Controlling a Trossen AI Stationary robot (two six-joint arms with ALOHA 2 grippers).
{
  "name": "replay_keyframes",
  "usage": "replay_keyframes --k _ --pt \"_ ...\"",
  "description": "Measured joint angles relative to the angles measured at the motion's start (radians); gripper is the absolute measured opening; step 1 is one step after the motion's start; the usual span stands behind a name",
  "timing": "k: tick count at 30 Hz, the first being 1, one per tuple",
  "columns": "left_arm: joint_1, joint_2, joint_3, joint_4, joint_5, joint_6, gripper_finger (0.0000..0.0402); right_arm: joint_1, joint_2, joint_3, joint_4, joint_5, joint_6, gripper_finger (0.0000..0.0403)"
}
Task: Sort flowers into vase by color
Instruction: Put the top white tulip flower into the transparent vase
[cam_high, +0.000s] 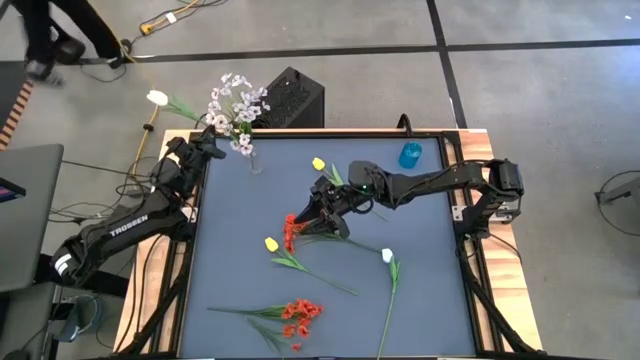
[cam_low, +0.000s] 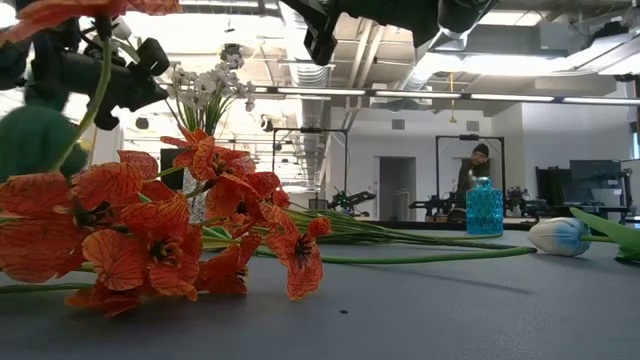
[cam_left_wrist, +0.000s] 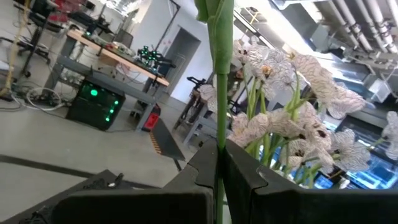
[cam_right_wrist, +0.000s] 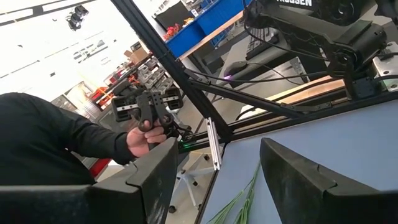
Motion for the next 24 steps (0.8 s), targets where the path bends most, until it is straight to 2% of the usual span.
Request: replay_keyframes --k 17,24 --pt "0.0 0.003 0.0 0.037 -0.035 0.064 0.0 -0.007 0.0 0.0 -0.001 0.0 -0.001 0.0255" --pt "0.0 0.003 0.0 0.038 -0.008 0.037 0.0 -0.013 0.0 0.0 -0.001 0.0 -0.001 0.0255"
